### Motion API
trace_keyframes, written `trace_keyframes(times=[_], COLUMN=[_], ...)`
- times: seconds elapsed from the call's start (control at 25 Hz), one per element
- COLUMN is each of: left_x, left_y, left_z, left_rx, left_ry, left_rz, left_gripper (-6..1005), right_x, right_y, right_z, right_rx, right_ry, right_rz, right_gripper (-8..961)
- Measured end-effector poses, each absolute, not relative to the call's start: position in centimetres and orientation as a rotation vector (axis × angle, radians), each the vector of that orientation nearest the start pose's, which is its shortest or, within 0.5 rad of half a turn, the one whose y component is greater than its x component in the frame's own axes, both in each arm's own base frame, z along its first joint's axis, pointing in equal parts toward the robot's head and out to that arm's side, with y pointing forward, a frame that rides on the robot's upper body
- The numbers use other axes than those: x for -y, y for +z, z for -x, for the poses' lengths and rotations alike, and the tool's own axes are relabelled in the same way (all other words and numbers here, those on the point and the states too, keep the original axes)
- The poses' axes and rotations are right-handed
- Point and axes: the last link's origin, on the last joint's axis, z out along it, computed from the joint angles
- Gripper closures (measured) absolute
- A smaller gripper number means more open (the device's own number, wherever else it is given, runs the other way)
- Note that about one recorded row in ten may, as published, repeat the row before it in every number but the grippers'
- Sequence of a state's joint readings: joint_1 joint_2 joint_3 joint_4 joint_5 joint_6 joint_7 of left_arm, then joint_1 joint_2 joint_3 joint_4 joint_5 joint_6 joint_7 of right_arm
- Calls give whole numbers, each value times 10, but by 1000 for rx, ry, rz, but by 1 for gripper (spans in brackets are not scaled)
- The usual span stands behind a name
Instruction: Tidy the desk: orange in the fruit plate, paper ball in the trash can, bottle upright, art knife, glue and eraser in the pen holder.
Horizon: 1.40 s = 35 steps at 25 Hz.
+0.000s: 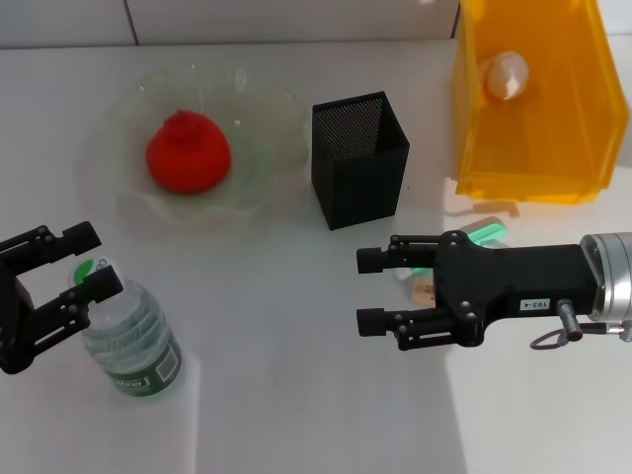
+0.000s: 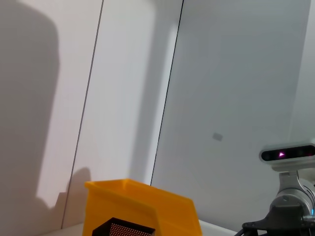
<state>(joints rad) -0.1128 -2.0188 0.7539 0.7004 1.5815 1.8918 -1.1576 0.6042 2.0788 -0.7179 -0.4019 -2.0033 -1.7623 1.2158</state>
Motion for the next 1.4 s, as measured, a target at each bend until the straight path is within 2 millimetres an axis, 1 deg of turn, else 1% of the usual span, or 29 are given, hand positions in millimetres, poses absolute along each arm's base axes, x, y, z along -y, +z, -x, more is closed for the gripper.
trace_keyframes(times=[0.24, 0.56, 0.76, 1.12, 1.24, 1.4], left_x=[-209, -205, -202, -203, -203, -203], left_y=[61, 71, 74, 82, 83, 78], left_z=[314, 311, 310, 309, 308, 306], left_rx=[468, 419, 404, 395, 397, 385], left_ry=[-1105, -1169, -1189, -1217, -1216, -1202], left_rz=[2469, 2441, 2436, 2405, 2422, 2481], left_gripper=[470, 472, 473, 474, 475, 476], right_x=[-291, -292, -293, -296, -297, -301], right_y=[-39, -38, -38, -37, -36, -36], right_z=[-232, -230, -229, -227, -226, -224], right_rx=[-520, -512, -506, -497, -495, -487], right_ry=[998, 999, 1000, 999, 1004, 1016], right_rz=[2998, 3001, 3004, 3007, 2999, 2982], right_gripper=[226, 227, 227, 228, 228, 229])
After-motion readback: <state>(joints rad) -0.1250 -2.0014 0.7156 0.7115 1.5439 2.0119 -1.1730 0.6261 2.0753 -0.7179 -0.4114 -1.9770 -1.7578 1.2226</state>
